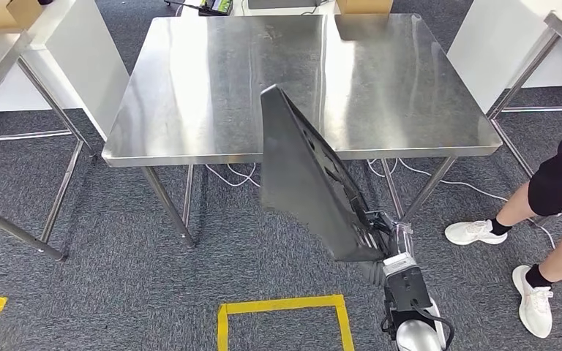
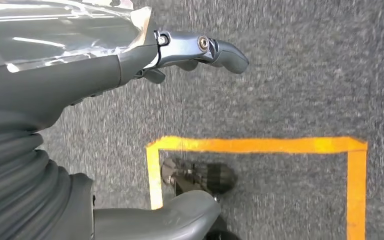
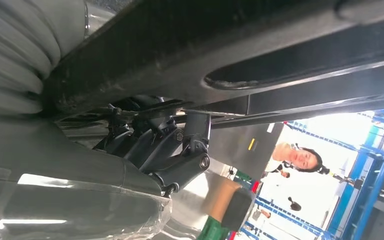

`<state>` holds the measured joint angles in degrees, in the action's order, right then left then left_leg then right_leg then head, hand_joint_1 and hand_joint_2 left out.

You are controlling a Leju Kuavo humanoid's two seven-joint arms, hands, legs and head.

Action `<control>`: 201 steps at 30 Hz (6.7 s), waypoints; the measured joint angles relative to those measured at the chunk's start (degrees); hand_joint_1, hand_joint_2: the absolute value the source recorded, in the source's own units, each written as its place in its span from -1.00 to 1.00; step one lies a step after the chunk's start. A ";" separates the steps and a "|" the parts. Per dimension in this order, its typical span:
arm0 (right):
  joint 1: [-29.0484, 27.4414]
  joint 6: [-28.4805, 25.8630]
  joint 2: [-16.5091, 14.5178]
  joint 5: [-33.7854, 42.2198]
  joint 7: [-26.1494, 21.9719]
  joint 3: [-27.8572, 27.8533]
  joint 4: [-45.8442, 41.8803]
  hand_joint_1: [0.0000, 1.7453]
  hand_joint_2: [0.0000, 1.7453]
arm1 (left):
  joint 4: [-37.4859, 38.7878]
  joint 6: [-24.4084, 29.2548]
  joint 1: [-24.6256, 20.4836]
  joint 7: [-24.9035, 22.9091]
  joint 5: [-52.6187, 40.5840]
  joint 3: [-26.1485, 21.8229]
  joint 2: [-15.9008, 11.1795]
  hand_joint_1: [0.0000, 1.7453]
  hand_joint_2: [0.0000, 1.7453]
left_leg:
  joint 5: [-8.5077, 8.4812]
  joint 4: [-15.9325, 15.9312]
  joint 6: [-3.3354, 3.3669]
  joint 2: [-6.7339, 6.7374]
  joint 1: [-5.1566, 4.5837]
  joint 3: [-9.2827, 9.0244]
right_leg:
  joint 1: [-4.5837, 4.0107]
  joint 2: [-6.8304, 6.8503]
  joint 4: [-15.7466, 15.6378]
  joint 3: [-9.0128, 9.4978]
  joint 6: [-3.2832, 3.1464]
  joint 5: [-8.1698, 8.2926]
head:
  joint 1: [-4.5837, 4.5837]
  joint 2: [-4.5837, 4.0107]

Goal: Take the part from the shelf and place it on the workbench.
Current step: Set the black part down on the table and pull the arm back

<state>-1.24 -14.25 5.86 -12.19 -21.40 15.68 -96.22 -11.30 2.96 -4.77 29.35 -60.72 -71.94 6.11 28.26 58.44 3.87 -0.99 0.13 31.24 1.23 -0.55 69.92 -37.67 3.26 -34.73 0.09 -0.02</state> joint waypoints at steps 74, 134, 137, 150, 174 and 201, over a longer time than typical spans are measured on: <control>25.15 -23.43 -8.40 -69.38 23.06 9.23 31.32 1.00 1.00 | 0.04 1.47 -1.26 0.32 -0.64 -2.80 0.95 -1.00 1.00 | 5.62 16.13 -3.34 0.51 0.19 9.84 | 0.28 0.17 -11.37 3.14 -3.30 9.12 | -0.11 0.00; 29.14 -0.12 -23.64 -7.47 -4.76 3.12 35.16 -1.00 -1.00 | 0.04 5.50 -1.49 -3.47 0.64 -3.98 -0.23 -1.00 -1.00 | -3.17 0.06 -0.94 0.38 -0.69 4.77 | -1.08 0.09 -12.14 2.63 -2.27 9.60 | -0.21 0.00; 27.58 0.01 -23.41 -6.92 -4.76 4.44 31.19 -1.00 -1.00 | 0.04 5.51 -1.47 -3.48 0.64 -4.11 -0.23 -1.00 -1.00 | -3.16 0.06 -0.96 0.42 -0.70 4.73 | -1.07 0.07 -12.15 2.66 -2.27 9.60 | -0.19 0.00; 12.72 24.62 -18.72 26.42 -11.78 10.35 11.30 -1.00 -1.00 | 0.04 7.80 -1.15 -4.15 2.95 -5.40 -0.27 -1.00 -1.00 | -2.99 0.07 -1.07 0.35 -0.70 4.66 | -1.07 0.11 -12.15 2.74 -2.42 9.45 | -0.22 0.00; -10.92 31.39 -11.33 33.02 -13.69 -3.18 -7.05 -1.00 -1.00 | 0.01 12.67 -0.96 -4.40 1.76 -6.92 0.48 -1.00 -1.00 | -2.45 -0.32 0.32 0.46 -1.15 3.57 | -0.57 0.03 -12.46 3.69 -1.67 9.07 | -0.24 0.00; 4.71 38.41 -8.69 41.78 -13.81 4.61 16.58 -1.00 -1.00 | -0.02 27.60 -1.09 -9.27 5.35 -8.99 2.21 -1.00 -1.00 | -0.46 1.40 -3.75 0.70 1.55 1.45 | 0.26 0.57 -12.81 6.43 -2.14 7.93 | -0.80 0.00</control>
<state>3.47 24.16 -2.82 29.59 -35.22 20.29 -79.65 -11.32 30.57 -5.86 20.09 -55.37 -80.93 8.33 27.80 59.85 0.11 -0.30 1.68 32.69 1.49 0.02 57.12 -31.24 1.12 -26.80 -0.72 -0.02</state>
